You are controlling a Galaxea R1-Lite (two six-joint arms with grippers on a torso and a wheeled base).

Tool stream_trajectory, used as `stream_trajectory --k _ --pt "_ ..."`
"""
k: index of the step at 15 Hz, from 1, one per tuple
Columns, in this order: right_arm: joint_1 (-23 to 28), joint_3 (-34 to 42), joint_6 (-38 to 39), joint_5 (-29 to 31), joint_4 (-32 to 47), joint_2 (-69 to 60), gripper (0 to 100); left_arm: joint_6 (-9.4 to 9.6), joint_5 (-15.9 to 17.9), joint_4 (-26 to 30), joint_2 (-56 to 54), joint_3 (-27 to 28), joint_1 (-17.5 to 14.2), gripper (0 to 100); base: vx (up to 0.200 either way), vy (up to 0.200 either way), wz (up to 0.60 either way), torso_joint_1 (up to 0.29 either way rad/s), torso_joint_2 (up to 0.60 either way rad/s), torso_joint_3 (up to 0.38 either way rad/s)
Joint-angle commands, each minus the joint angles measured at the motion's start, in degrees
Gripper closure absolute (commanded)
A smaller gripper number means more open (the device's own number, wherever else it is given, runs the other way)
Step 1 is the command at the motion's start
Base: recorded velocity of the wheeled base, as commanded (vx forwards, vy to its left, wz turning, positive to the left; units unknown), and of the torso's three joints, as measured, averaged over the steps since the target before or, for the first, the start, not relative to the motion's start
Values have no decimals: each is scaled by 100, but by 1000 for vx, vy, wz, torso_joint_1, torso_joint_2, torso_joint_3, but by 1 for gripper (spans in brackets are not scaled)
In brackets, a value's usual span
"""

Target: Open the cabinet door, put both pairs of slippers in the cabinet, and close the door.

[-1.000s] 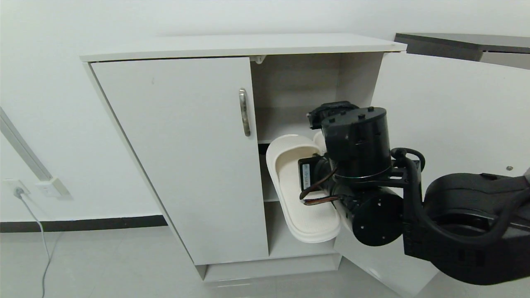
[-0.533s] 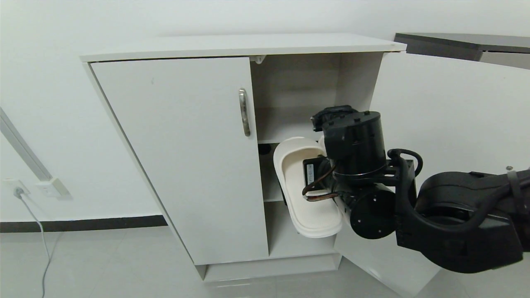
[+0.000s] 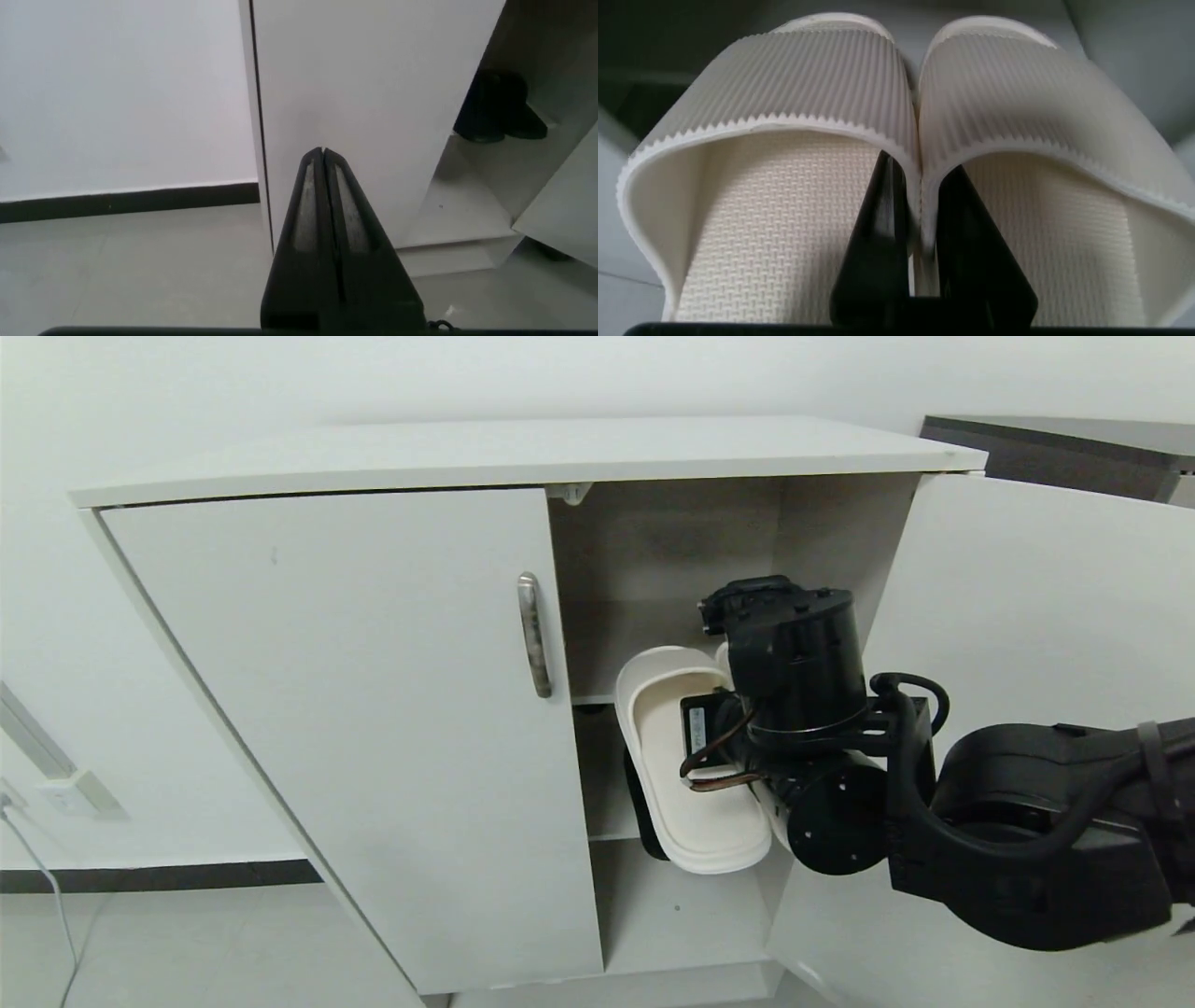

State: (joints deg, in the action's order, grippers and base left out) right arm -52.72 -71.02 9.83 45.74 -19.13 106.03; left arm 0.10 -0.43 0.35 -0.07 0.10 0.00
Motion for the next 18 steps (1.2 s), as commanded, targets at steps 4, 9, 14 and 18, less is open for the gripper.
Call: stream_trajectory --k 4,9,14,18 --pt "131 -166 2 -223 -232 313 100 -1 -19 0 7 -1 0 100 50 0 0 1 1 -1" --pt "509 -1485 19 -452 410 1016 100 8 -19 0 7 -1 0 100 0 0 0 0 0 0" --pt "737 -2495 11 -461 603 1640 100 17 -28 0 7 -1 0 100 0 0 0 0 0 0" --pt "746 -3023 2 -461 709 1754 100 17 -28 0 7 -1 0 100 0 0 0 0 0 0"
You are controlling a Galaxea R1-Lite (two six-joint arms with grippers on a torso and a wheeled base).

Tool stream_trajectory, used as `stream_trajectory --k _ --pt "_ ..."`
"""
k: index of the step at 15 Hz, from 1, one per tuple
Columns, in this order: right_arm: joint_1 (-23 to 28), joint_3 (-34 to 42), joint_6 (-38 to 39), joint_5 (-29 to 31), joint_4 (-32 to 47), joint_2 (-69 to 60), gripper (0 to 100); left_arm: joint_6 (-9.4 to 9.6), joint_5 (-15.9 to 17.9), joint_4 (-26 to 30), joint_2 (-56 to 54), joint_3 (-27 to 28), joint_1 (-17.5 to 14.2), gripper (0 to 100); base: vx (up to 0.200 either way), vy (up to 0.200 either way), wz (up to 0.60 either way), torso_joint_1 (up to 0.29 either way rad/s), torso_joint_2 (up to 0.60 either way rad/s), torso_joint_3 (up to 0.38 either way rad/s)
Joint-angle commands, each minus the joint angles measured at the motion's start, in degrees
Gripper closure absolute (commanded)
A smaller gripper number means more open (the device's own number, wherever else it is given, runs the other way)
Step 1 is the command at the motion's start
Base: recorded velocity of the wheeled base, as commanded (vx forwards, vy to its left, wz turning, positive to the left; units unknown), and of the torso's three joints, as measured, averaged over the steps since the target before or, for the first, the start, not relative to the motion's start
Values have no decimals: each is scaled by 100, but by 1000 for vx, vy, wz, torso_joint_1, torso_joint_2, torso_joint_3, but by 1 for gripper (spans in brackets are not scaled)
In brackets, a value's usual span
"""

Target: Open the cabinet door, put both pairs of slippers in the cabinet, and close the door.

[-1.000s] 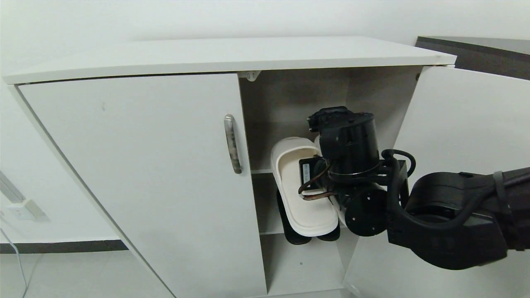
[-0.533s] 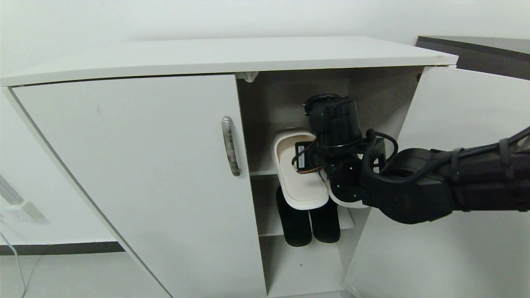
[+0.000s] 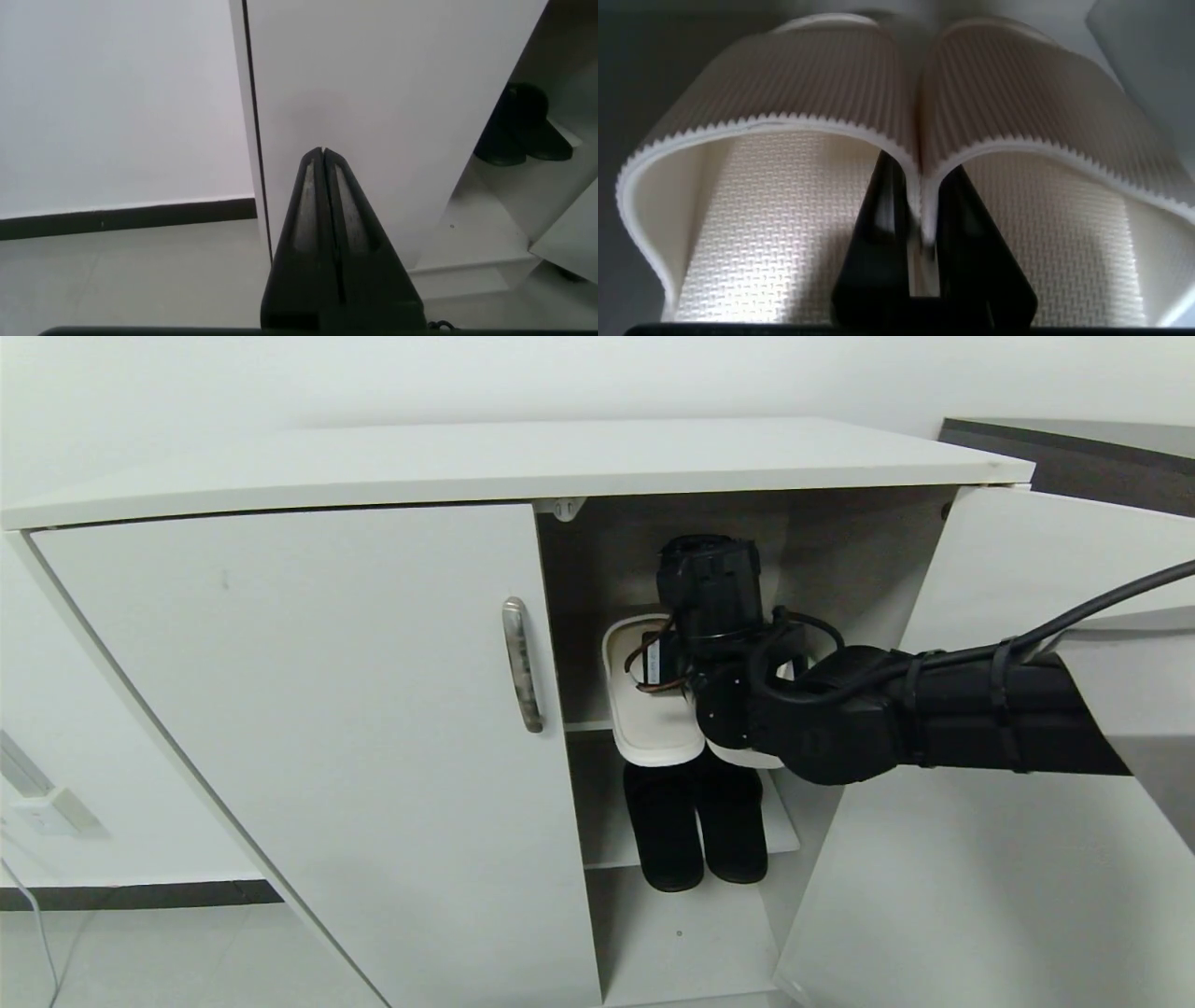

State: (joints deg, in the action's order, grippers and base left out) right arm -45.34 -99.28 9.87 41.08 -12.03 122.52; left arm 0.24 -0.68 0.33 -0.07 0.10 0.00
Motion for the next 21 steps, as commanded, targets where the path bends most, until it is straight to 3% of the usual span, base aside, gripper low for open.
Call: stream_trajectory --k 1,4,13,14,21 --pt "60 -329 6 5 96 176 100 2 -2 2 7 -1 0 100 0 0 0 0 0 0" --pt "130 -645 50 5 500 273 100 2 -2 2 7 -1 0 100 0 0 0 0 0 0" --pt "183 -663 94 5 764 282 100 2 -28 -7 7 -1 0 100 0 0 0 0 0 0" --pt "183 -663 102 5 764 290 0 2 -28 2 7 -1 0 100 0 0 0 0 0 0" --pt "-1 14 217 67 720 -167 0 2 -28 2 7 -1 0 100 0 0 0 0 0 0"
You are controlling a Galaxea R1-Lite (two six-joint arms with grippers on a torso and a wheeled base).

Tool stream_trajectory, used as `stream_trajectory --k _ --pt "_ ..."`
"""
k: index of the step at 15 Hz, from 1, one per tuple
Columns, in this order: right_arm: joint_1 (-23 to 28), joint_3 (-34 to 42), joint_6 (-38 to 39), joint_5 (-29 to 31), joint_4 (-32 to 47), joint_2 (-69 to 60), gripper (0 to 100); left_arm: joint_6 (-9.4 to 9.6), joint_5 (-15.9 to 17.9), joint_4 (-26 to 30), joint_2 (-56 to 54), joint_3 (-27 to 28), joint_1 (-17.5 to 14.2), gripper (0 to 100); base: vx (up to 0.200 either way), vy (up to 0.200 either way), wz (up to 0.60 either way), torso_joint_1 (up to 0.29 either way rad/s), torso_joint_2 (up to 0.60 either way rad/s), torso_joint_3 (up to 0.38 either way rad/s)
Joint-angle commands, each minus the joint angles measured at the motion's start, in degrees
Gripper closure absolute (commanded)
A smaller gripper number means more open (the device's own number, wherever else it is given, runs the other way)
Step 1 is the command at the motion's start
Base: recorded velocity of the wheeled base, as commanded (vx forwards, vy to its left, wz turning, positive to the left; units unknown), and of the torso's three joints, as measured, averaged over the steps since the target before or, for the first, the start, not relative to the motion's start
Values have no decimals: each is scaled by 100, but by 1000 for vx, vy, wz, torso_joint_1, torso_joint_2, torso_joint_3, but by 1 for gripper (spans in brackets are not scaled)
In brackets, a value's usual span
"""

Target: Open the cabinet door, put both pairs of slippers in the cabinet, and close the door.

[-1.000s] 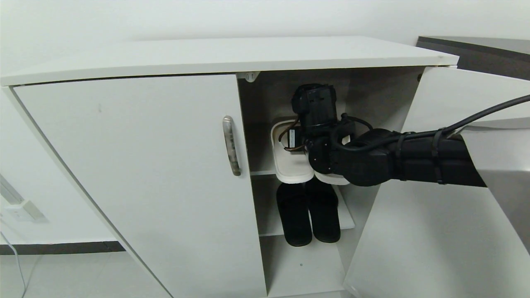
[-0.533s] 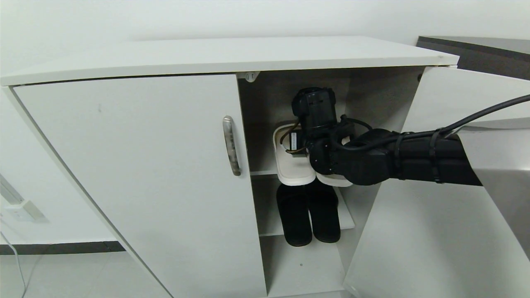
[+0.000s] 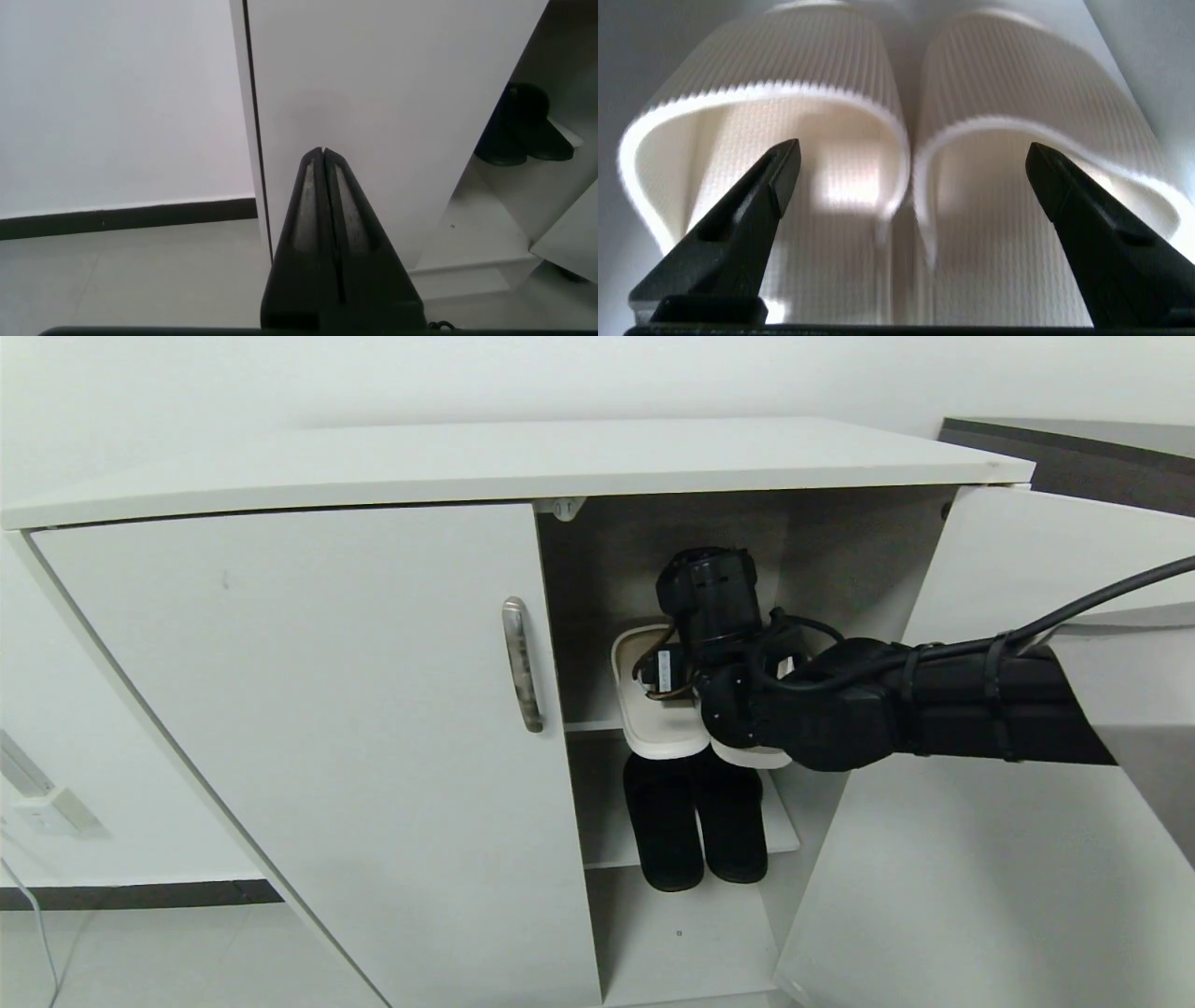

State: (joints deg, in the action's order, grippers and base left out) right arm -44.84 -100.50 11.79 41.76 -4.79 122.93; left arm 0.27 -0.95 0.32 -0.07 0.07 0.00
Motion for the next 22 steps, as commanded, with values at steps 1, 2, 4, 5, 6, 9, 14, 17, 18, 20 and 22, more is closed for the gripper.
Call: stream_trajectory --k 1,2,4,5,6,9,14,17,18,20,22 --pt "-78 268 69 16 -22 -331 0 0 -2 3 7 1 0 100 0 0 0 0 0 0" --pt "-95 435 87 33 -66 -454 0 0 -2 3 7 -7 0 100 0 0 0 0 0 0" --pt "-254 1041 175 95 -330 -832 0 0 -2 3 7 1 0 100 0 0 0 0 0 0" --pt "-359 1401 166 95 -532 -1043 0 0 -2 3 7 1 0 100 0 0 0 0 0 0" --pt "-465 1771 131 95 -760 -1263 0 8 7 3 7 1 0 100 0 0 0 0 0 0" --pt "-675 2597 131 69 -1094 -1948 0 8 16 -5 7 1 0 100 0 0 0 0 0 0" --pt "-816 4065 69 -406 -1648 -2994 0 -9 25 3 7 1 0 100 0 0 0 0 0 0" --pt "-878 4240 -71 -459 -1788 -2977 100 -9 25 3 7 1 0 100 0 0 0 0 0 0" --pt "-913 4276 -71 -476 -1788 -2959 100 -9 34 3 7 1 0 100 0 0 0 0 0 0" --pt "-930 4355 -71 -635 -1788 -2941 100 8 34 3 7 1 0 100 0 0 0 0 0 0" --pt "-930 4355 -71 -635 -1788 -2880 100 0 34 3 7 1 0 100 0 0 0 0 0 0"
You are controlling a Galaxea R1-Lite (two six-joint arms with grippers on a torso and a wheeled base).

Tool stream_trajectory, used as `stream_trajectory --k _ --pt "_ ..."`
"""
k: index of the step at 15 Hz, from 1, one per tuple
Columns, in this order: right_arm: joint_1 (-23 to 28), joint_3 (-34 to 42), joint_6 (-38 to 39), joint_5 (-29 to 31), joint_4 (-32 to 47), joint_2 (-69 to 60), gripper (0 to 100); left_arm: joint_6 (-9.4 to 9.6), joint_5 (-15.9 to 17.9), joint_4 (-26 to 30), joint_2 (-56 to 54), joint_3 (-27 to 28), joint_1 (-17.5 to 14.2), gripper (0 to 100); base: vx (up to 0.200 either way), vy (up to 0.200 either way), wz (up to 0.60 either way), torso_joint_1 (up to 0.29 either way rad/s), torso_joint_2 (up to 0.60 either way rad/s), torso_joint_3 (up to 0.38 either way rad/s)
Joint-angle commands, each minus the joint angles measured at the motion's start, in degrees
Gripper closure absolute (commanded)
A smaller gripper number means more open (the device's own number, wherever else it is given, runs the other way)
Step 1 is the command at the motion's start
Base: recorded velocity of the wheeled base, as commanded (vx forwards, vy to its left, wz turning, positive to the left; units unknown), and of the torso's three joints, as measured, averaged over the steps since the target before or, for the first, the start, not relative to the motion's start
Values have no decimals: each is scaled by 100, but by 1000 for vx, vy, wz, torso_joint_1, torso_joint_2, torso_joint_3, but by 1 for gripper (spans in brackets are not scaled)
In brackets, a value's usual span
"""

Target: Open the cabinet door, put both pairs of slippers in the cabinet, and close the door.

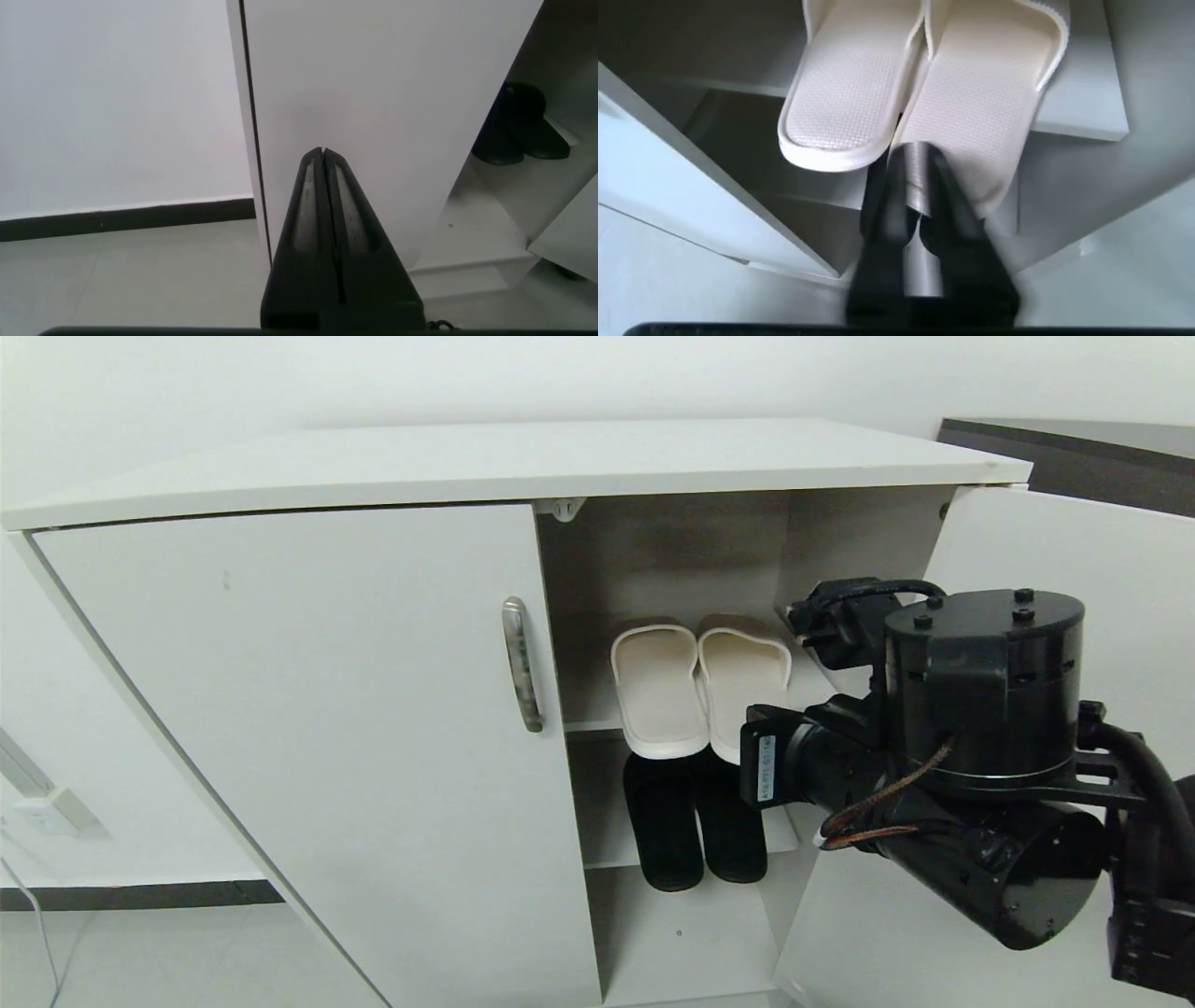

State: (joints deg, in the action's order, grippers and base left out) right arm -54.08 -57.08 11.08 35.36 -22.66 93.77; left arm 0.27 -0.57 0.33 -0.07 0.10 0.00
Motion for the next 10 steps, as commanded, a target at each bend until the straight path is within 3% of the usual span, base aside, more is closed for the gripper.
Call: stream_trajectory --k 1,3,10 --pt "-6 12 8 6 -10 106 100 0 -4 2 7 -1 0 100 0 0 0 0 0 0" --pt "-6 21 8 6 -116 194 100 -9 -4 -7 7 -1 0 100 0 0 0 0 0 0" --pt "-6 109 -18 14 -327 247 100 -18 5 2 7 -1 0 100 -200 0 0 0 2 2"
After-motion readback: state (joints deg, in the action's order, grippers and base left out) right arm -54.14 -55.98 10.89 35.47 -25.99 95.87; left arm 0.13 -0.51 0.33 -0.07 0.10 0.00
